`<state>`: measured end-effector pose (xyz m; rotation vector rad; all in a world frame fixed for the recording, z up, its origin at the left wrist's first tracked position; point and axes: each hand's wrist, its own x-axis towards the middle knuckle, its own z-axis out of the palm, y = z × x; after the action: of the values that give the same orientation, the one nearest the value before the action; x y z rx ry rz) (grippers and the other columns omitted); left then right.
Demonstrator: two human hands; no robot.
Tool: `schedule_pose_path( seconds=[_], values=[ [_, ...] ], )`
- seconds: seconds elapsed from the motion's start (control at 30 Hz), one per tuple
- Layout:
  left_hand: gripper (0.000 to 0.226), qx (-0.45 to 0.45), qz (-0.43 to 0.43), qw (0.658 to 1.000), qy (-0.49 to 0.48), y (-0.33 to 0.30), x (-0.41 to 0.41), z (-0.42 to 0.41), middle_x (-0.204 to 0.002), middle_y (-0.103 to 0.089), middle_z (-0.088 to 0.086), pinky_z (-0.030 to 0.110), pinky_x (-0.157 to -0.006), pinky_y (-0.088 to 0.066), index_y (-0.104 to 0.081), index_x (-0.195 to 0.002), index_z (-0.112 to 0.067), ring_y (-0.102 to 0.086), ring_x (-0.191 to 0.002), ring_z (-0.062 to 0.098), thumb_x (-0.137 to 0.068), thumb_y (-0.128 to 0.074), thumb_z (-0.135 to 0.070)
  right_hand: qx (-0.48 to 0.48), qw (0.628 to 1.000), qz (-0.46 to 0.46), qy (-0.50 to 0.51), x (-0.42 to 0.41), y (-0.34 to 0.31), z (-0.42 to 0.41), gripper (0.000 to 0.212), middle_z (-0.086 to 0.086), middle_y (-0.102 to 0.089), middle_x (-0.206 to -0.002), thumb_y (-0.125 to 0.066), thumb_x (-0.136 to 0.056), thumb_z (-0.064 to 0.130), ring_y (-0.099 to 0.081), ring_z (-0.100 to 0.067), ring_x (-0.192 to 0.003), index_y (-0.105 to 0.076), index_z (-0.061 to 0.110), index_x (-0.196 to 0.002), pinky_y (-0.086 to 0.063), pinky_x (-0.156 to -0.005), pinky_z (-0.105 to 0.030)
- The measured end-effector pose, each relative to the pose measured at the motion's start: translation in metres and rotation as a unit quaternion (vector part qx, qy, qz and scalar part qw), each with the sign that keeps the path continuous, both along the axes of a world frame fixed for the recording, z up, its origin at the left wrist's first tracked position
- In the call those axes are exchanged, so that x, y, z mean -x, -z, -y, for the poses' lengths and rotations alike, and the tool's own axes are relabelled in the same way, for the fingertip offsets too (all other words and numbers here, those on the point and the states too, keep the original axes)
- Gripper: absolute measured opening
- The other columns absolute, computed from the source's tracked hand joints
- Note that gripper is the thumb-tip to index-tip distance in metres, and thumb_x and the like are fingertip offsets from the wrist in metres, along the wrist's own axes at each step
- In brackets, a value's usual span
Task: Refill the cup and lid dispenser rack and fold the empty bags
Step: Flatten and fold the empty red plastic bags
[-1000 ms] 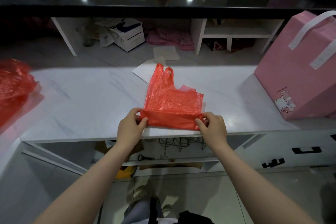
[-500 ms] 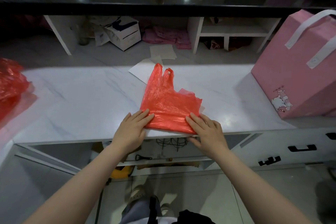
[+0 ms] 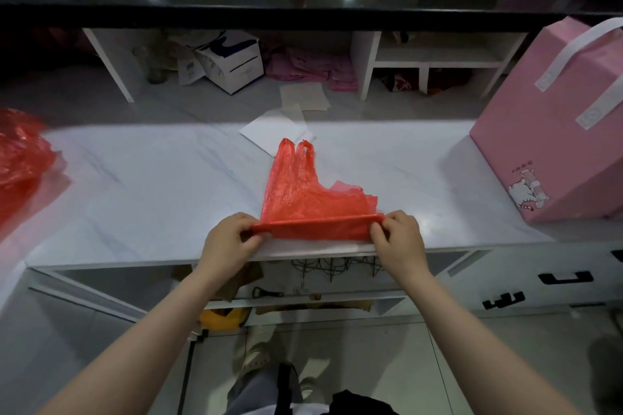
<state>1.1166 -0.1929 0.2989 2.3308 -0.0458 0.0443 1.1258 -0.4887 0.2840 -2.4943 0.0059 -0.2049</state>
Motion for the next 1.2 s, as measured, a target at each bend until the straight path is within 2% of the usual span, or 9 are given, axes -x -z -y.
schedule_pose_path(
  seconds=[0.27,0.43,0.53,0.6,0.67,0.77,0.9,1.07,1.2],
  values=[
    [0.054,-0.064,-0.014,0.995,-0.073,0.000,-0.014,0.022,-0.078,-0.059,-0.015,0.030,-0.070,-0.052,-0.043,-0.134,-0.030,-0.057,-0.071,0.005,-0.086,-0.067,-0.032,0.083,0.994,-0.018,0.075,-0.012,0.002,-0.008,0.025,-0.002,-0.048,-0.098,-0.054,-0.091,0.036,-0.038,-0.023,-0.102,-0.061,0.012,-0.093,-0.037,-0.084,-0.031],
    [0.056,-0.268,0.183,0.945,0.052,0.005,-0.010,0.025,-0.140,-0.047,0.019,0.057,-0.102,-0.038,-0.058,-0.132,-0.024,-0.047,-0.125,0.043,-0.079,-0.073,-0.010,0.122,0.990,0.065,-0.019,-0.006,-0.003,-0.016,0.051,-0.015,-0.051,-0.132,-0.064,-0.083,0.007,-0.047,-0.037,-0.116,-0.053,0.017,-0.133,-0.047,-0.089,-0.047],
    [0.064,-0.279,0.115,0.934,0.193,0.009,-0.005,0.025,-0.155,-0.030,0.006,0.041,-0.118,-0.012,-0.039,-0.145,-0.025,-0.025,-0.144,0.027,-0.088,-0.056,0.001,0.189,0.958,0.139,-0.166,0.003,0.008,-0.004,0.052,-0.013,-0.055,-0.136,-0.069,-0.080,-0.001,-0.053,-0.039,-0.121,-0.060,0.012,-0.129,-0.049,-0.092,-0.053],
    [0.061,-0.230,0.035,0.951,0.203,0.014,-0.004,0.019,-0.159,-0.017,-0.004,0.028,-0.118,0.000,-0.025,-0.149,-0.028,-0.011,-0.148,0.017,-0.096,-0.043,-0.005,0.181,0.961,0.069,-0.198,0.007,0.011,0.007,0.046,-0.001,-0.043,-0.147,-0.055,-0.096,0.027,-0.038,-0.025,-0.137,-0.047,0.018,-0.140,-0.034,-0.110,-0.049],
    [0.055,-0.214,0.040,0.954,0.206,0.016,-0.001,0.016,-0.158,-0.013,-0.008,0.025,-0.117,0.004,-0.023,-0.150,-0.029,-0.008,-0.147,0.013,-0.099,-0.043,-0.023,0.194,0.955,0.011,-0.223,0.008,0.011,0.015,0.062,0.009,-0.024,-0.153,-0.040,-0.095,0.055,-0.019,-0.013,-0.143,-0.033,0.024,-0.148,-0.012,-0.118,-0.036],
    [0.062,-0.230,0.076,0.944,0.223,0.012,0.005,0.015,-0.156,-0.021,-0.008,0.030,-0.119,-0.008,-0.029,-0.149,-0.027,-0.019,-0.145,0.012,-0.094,-0.054,-0.043,0.171,0.955,0.041,-0.238,0.010,0.007,0.017,0.065,-0.005,-0.043,-0.147,-0.073,-0.082,0.033,-0.039,-0.028,-0.136,-0.049,0.016,-0.140,-0.027,-0.113,-0.044],
    [0.054,-0.172,0.089,0.965,0.177,0.009,0.010,0.016,-0.139,-0.052,-0.006,0.026,-0.106,-0.029,-0.053,-0.134,-0.022,-0.049,-0.126,0.015,-0.083,-0.072,-0.028,0.035,0.985,0.043,-0.162,0.015,0.009,0.015,0.042,-0.004,-0.052,-0.123,-0.074,-0.078,0.009,-0.044,-0.024,-0.117,-0.068,0.015,-0.120,-0.035,-0.102,-0.031],
    [0.023,-0.045,0.017,0.996,0.072,0.002,0.001,0.018,-0.101,-0.056,-0.022,0.008,-0.078,-0.037,-0.067,-0.102,-0.037,-0.053,-0.092,-0.004,-0.086,-0.068,-0.020,-0.029,0.996,0.013,-0.079,0.004,-0.002,0.008,0.024,0.016,-0.051,-0.075,-0.065,-0.088,0.025,-0.044,-0.011,-0.080,-0.061,0.029,-0.065,-0.031,-0.067,-0.021],
    [0.019,0.024,-0.016,0.999,-0.021,-0.001,-0.011,0.023,-0.088,-0.058,-0.026,0.013,-0.071,-0.045,-0.058,-0.101,-0.039,-0.056,-0.080,-0.006,-0.086,-0.068,-0.033,-0.072,0.997,-0.012,-0.009,-0.004,-0.003,0.005,0.012,0.011,-0.059,-0.086,-0.064,-0.089,0.036,-0.054,-0.013,-0.086,-0.062,0.030,-0.099,-0.038,-0.071,-0.022]
  ],
)
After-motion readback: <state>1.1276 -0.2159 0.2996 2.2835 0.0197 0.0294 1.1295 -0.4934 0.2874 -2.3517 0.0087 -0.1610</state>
